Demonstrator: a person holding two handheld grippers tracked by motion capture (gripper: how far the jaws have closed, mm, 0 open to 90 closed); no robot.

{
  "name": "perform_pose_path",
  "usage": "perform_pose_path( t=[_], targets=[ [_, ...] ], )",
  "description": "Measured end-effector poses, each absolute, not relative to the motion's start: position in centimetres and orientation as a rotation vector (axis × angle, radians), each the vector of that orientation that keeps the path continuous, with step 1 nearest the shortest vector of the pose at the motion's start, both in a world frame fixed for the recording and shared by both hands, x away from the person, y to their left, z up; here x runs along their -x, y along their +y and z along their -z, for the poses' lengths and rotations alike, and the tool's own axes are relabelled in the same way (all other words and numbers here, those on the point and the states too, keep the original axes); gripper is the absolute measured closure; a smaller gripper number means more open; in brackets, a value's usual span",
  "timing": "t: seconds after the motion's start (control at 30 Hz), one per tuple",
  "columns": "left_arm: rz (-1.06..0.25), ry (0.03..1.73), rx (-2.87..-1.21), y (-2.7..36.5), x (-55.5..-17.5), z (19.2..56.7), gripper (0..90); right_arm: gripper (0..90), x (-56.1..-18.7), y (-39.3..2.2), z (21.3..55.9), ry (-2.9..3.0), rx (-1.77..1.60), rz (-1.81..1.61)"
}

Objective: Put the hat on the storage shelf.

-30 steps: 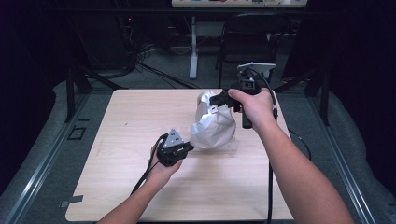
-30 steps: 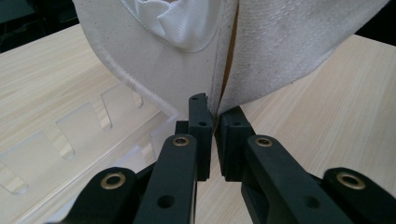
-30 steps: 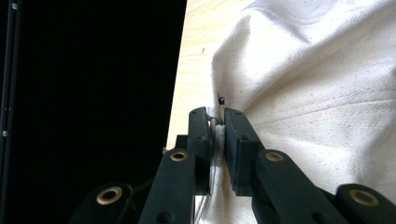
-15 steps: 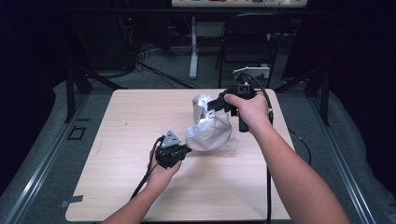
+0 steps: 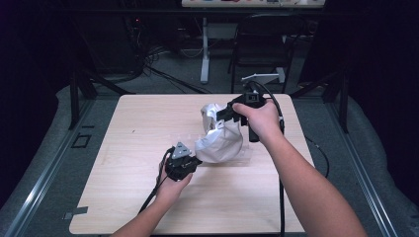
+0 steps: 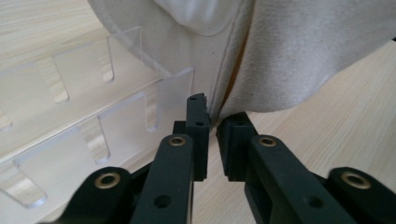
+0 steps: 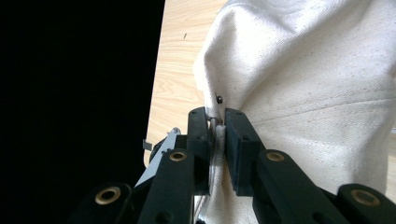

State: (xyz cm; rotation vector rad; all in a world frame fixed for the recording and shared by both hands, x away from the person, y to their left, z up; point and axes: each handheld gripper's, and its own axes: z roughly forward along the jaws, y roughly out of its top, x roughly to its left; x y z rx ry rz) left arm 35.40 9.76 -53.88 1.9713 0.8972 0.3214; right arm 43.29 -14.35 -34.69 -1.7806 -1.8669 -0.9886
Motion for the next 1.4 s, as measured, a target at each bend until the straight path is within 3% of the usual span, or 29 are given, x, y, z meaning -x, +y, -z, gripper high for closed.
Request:
perform_pose_path(
  t=[0.53,1.07,1.4],
  targets=[
    [-0.348,0.905,-1.974,12.7,-33.3,53.0,59.4,72.1,-41.9,-14.4,33.5,-1.894,1.728,1.054],
    [-0.366,0.994,-1.985,18.3,-31.6,54.1,54.6,67.3,-37.6,-16.9,33.4,-2.034,1.721,1.085],
    [-0.371,1.035,-1.984,20.5,-31.3,54.6,52.7,62.8,-35.4,-19.6,35.7,-2.076,1.753,1.09]
  ],
)
